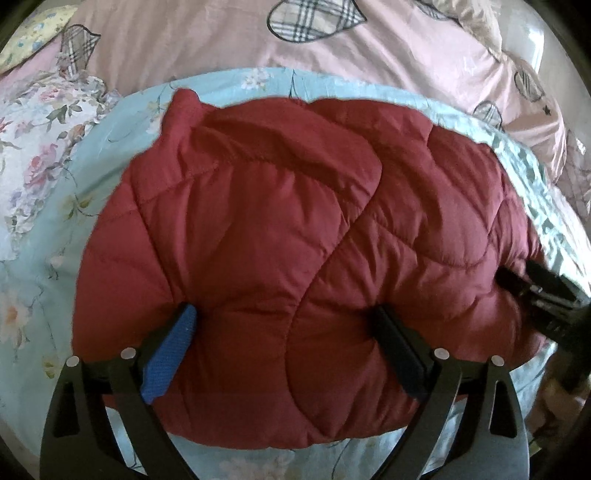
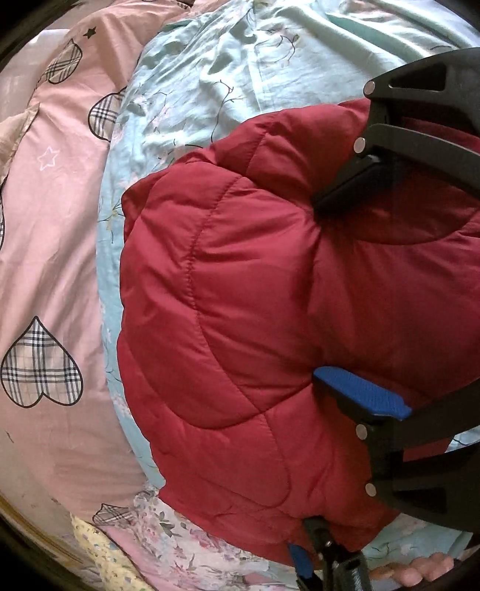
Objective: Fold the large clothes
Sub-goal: 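Press and smooth the folded coat flat with both grippers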
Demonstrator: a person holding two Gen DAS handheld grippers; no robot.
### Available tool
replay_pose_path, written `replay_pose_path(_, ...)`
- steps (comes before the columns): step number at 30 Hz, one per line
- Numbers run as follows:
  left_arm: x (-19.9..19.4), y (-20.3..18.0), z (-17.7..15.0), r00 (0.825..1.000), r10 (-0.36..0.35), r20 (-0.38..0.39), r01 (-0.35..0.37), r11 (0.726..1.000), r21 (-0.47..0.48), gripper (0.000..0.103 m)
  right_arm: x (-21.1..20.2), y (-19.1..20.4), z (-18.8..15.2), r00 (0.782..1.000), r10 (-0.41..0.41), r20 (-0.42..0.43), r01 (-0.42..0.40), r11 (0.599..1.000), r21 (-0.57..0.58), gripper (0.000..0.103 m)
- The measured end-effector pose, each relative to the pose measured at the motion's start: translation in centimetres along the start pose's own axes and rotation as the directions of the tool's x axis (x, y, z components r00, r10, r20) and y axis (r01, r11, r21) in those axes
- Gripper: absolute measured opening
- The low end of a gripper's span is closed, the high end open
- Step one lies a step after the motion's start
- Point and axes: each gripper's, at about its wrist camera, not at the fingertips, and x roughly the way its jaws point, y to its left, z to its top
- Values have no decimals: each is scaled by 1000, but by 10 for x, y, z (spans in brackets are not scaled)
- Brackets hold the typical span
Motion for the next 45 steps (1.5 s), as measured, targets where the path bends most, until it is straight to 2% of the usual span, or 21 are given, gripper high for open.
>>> replay_pose_path(4,-9,13,7,998,43,35,-42,999,-34,96,1,-1,1,1000,7,-2,-7,1000,1,87)
replay_pose_path(7,-1,24,11,999,45,18,-44,997,-58,96,1,-2,1,1000,8,0,-8,1000,1,87)
replay_pose_path(14,26,21,19,996,89,-22,-90,996,-30,101,0,-1,0,1000,8,-3,-8,1000,4,87)
replay_pose_path(31,32,19,20,996,91,-22,-92,995,-33,103,1,0,4,999,9,-33,-9,1000,7,88)
replay_pose_path(39,32,18,20,995,101,-21,-102,994,-26,103,-26,7,21,999,27,26,-28,1000,10,86)
replay_pose_path(42,32,18,20,995,102,-21,-102,994,-26,103,-15,9,29,999,47,-3,-47,999,4,86)
replay_pose_path(45,32,18,20,994,103,-22,-103,994,-25,103,9,7,34,998,21,-52,-22,1000,-10,88)
